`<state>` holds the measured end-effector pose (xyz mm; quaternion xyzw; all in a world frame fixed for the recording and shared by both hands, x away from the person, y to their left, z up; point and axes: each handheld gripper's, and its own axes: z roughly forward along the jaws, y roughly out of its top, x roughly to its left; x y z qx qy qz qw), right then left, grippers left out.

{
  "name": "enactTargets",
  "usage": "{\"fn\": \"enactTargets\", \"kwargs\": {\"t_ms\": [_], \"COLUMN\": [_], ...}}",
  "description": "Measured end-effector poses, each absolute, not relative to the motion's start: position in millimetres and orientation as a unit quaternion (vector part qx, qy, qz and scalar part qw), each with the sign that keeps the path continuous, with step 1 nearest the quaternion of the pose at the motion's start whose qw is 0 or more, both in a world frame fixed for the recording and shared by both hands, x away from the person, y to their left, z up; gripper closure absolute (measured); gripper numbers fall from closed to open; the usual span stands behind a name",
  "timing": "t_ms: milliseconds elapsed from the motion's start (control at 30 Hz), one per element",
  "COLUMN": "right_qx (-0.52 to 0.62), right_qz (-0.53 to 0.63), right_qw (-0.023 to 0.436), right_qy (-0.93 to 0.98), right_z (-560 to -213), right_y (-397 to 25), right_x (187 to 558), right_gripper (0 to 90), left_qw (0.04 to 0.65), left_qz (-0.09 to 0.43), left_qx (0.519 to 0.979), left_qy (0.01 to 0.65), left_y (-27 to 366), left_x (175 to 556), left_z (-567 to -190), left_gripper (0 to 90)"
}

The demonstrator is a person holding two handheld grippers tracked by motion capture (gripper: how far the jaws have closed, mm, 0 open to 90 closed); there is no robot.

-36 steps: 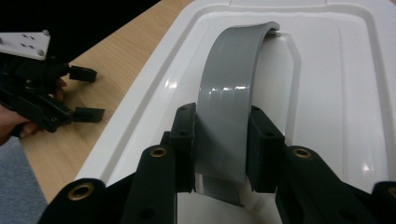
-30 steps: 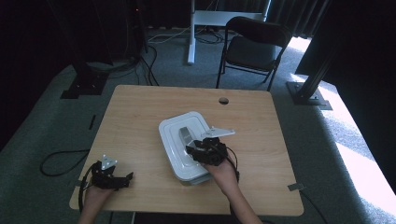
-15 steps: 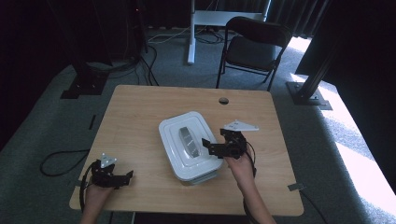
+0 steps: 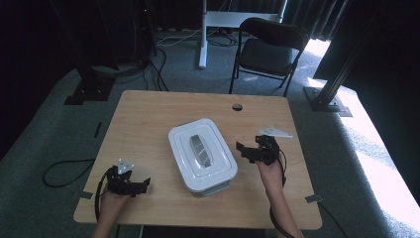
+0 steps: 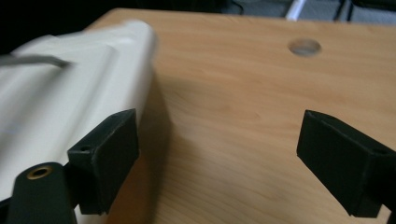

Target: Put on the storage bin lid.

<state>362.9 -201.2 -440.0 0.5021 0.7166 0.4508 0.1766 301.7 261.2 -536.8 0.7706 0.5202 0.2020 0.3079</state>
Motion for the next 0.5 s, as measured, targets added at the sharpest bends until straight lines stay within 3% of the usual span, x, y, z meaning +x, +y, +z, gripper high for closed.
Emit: {"fn": "enactTargets", "kwargs": {"t_ms": [500], "right_qx": [0.514], "right_qz": [0.433], "right_qw": [0.147], "right_qy": [0.726], "right_z": [-499], "right_y": [-207], "right_x": [380], "right_gripper": [12.6], "left_qw": [0.321], "left_qz": [0.202], "left_qx": [0.770], "left_qy": [0.513], "left_y": [227], "left_x": [320], "left_z": [-534], "left_gripper": [0.1]}}
